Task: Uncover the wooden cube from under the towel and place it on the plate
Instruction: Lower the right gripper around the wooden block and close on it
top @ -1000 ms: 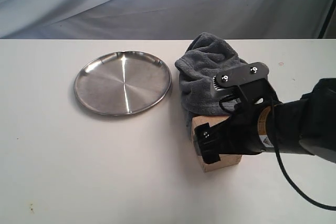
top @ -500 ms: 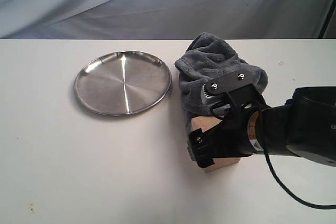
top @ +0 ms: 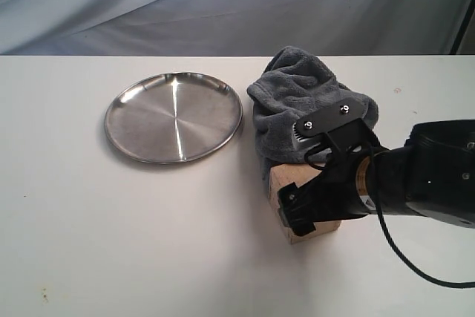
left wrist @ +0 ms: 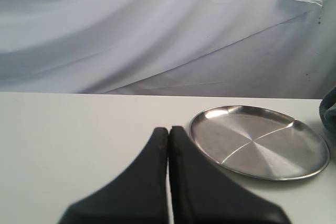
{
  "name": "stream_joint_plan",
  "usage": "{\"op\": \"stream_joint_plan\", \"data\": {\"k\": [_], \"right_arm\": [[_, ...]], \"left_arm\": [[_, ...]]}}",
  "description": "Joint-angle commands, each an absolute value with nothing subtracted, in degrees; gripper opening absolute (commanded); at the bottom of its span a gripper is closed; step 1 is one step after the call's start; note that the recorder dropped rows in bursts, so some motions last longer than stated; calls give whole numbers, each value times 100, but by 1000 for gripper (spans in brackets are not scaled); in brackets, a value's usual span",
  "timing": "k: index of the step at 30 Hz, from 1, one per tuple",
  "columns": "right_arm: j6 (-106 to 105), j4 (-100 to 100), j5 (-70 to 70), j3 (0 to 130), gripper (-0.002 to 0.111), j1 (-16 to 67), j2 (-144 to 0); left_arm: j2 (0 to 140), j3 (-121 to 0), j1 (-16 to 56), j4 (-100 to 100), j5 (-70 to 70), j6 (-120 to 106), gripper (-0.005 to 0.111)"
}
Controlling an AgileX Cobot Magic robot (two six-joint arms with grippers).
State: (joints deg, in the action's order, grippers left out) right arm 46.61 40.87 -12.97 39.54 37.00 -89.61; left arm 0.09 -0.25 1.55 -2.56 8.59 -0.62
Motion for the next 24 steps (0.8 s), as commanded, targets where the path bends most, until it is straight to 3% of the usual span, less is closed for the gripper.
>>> {"op": "stream_joint_plan", "data": {"k": [1, 14, 20, 24], "right_arm": [[4674, 4246, -1178, 3943, 95, 3646, -9111], [4686, 3978, -652, 3943, 93, 3646, -9439], [4686, 3720, -656, 3943, 70, 3646, -9439], [4686, 3478, -666, 3943, 62, 3657, -9410]], "left_arm": [[0, 0, 160, -252, 835, -49, 1], [0, 0, 160, -252, 835, -49, 1], [0, 0, 160, -252, 835, -49, 1], [0, 0, 160, -252, 835, -49, 1]]}}
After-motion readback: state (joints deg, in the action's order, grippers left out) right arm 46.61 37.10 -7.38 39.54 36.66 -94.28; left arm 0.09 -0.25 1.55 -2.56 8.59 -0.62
